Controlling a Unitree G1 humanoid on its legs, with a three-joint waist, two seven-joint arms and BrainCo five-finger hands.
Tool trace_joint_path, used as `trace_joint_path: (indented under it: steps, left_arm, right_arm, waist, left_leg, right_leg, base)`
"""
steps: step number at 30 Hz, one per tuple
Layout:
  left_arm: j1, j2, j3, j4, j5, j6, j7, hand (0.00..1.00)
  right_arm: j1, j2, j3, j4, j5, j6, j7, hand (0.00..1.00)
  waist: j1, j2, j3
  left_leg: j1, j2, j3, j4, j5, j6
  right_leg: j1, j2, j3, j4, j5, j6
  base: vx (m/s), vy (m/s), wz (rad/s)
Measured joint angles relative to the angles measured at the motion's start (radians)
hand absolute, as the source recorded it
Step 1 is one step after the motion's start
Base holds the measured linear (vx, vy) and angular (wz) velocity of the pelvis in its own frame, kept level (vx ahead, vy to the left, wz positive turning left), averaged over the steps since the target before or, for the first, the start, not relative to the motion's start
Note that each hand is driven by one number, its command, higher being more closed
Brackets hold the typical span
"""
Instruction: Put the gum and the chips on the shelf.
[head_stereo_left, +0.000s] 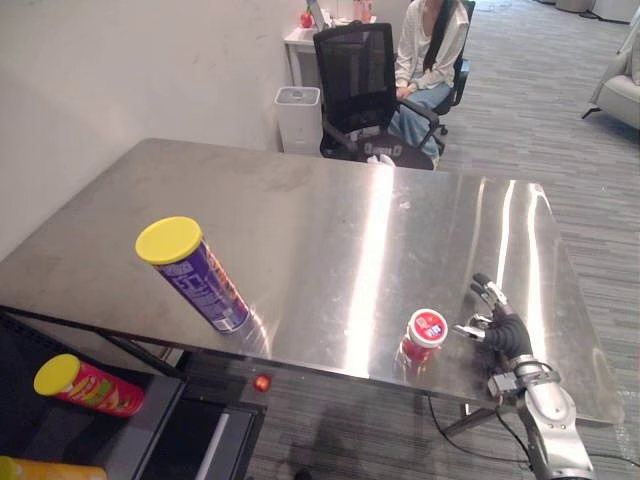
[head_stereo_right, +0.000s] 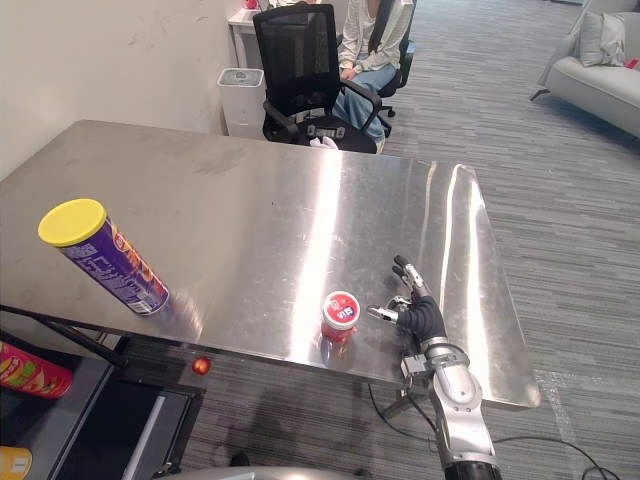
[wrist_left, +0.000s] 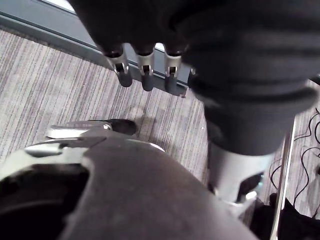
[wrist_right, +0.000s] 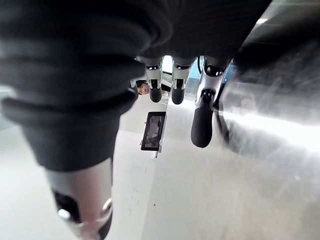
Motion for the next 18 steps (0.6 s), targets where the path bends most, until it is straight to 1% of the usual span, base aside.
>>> trace_joint_path:
  steps: [7,14,18]
  left_arm:
    - [0.000,0.001,0.000,0.000,0.003,-0.001,-0.004,0.00]
    - [0.000,0.002,0.000,0.000,0.007,-0.001,-0.006,0.00]
    - [0.000,0.003,0.000,0.001,0.007,-0.002,-0.006,0.00]
  right_arm:
    - [0.082,-0.008,0.006,-0.100,0.004,0.007,0.076,0.00]
    - [0.136,-0.059,0.061,-0.168,0.021,0.011,0.139,0.00]
    - [0.143,-0.084,0.083,-0.189,0.020,0.009,0.142,0.00]
  waist:
    - [-0.001,-0.002,0.001]
    - [-0.002,-0.001,0.002]
    - [-0.004,0.000,0.008]
  left_leg:
    - [0.007,0.009,0.017,0.000,-0.004,-0.006]
    - [0.013,0.023,0.028,0.001,-0.010,-0.012]
    - [0.010,0.025,0.028,0.006,-0.009,-0.012]
  right_leg:
    - [-0.002,0.009,0.015,0.000,-0.001,-0.002]
    - [-0.008,0.022,0.027,0.006,-0.006,-0.009]
    - [-0.016,0.023,0.028,0.016,-0.009,-0.009]
  base:
    - [0.00,-0.012,-0.07]
    - [0.00,-0.007,-0.05]
    - [0.00,0.000,0.00]
